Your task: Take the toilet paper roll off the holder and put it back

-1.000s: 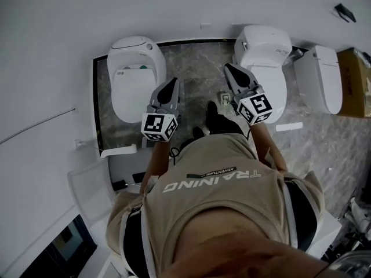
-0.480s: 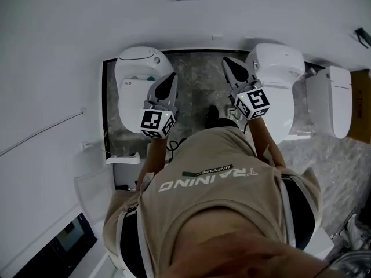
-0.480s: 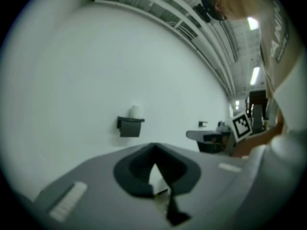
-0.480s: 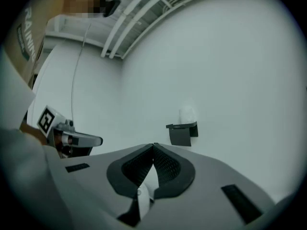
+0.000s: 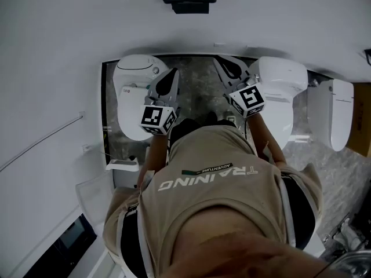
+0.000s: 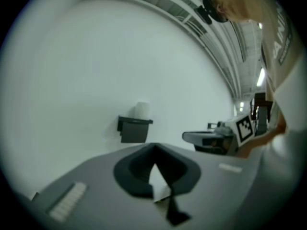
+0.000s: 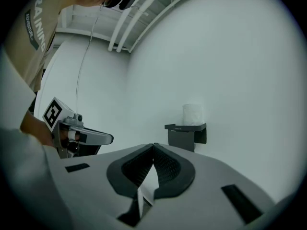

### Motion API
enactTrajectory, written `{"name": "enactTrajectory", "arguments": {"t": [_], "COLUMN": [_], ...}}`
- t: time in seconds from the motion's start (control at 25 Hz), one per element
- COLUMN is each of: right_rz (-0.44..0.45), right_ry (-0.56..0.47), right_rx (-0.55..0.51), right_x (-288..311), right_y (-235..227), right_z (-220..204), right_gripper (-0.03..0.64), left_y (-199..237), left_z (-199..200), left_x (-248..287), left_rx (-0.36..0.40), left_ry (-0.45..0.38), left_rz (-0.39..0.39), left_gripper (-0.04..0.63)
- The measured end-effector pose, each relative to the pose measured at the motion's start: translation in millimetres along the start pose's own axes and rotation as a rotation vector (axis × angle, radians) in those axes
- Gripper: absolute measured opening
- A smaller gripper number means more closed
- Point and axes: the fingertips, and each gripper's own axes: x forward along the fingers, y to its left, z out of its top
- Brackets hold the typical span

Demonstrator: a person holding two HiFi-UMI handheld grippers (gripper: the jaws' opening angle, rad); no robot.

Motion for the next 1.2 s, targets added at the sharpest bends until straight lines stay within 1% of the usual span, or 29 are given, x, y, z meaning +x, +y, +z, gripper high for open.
{"name": "enactTrajectory", "arguments": {"t": [0.12,0.2,0.32,0.4,0.56,0.72,0.84,0.96,1.08,1.2], "right_rz": [-0.012,-0.028,-0.051,-0.064,-0.113,-0.195,-0.236,-0.276,-0.284,-0.269], "right_ry": [0.015,0.018,0.007,0.002,-0.017,0.001,0.000,-0.029,-0.048,-0.076], "right_rx": [0.034,0.033,-0.042,-0.050,-0.087,-0.130,-0.120,-0.086,-0.083,-0.082], "right_x": [16,30,55,70,92,113,120,117,119,120], "right_y": [-15,-23,-27,-28,-39,-59,-74,-95,-116,-134], "right_z": [-6,-6,7,17,36,43,47,55,67,78], "right_gripper": [0.014,0.014,0.014,0.014,0.014,0.014,0.014,0.015,0.015,0.015], "left_y": [13,26,54,69,91,113,119,118,116,115], "left_z": [3,5,9,12,34,52,61,67,69,68], "left_x": [17,28,46,58,83,103,119,134,143,154], "left_rx": [-0.003,-0.002,-0.003,-0.002,0.034,0.110,0.130,0.128,0.126,0.114], "left_ry": [0.008,0.005,-0.001,0.002,-0.028,-0.051,-0.065,-0.067,-0.072,-0.069], "left_rz": [-0.023,-0.043,-0.072,-0.105,-0.177,-0.214,-0.257,-0.299,-0.317,-0.313], "left_gripper": [0.000,0.000,0.000,0.000,0.000,0.000,0.000,0.000,0.000,0.000]}}
